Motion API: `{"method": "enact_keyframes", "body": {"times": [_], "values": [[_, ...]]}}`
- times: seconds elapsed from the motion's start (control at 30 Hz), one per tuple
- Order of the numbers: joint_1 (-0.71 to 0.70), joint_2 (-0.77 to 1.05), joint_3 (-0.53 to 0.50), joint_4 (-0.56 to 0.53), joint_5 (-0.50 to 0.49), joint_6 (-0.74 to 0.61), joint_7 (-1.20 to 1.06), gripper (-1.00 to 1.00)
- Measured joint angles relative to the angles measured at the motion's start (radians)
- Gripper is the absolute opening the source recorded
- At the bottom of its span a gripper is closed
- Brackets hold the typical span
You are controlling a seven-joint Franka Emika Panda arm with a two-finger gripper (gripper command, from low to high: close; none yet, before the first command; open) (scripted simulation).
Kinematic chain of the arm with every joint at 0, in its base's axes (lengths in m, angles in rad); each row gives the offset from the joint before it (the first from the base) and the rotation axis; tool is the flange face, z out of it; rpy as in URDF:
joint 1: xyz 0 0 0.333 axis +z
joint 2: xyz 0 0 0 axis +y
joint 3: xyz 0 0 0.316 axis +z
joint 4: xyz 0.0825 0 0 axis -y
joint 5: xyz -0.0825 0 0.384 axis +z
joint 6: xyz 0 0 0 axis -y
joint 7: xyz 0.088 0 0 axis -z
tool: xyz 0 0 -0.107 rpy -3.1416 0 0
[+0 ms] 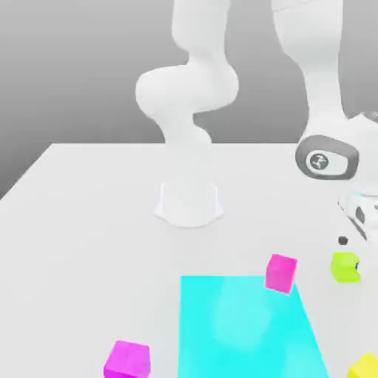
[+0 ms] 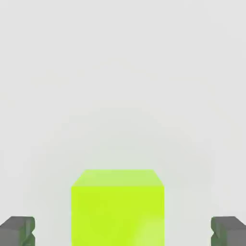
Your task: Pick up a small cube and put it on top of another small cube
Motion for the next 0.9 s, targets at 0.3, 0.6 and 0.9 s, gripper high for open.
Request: {"method": "enact_keyframes", "body": {"times": [0.3, 0.6, 0.9], "values": [[-0.038, -0.043, 0.047, -0.011, 0.039, -0.034, -0.029, -1.0], [-0.224, -0.203, 0.032, 0.009, 0.275, -0.206, -0.063, -1.0], [-0.446, -0.211, -0.223, 0.107, 0.383, -0.308, 0.138, -1.0]]}}
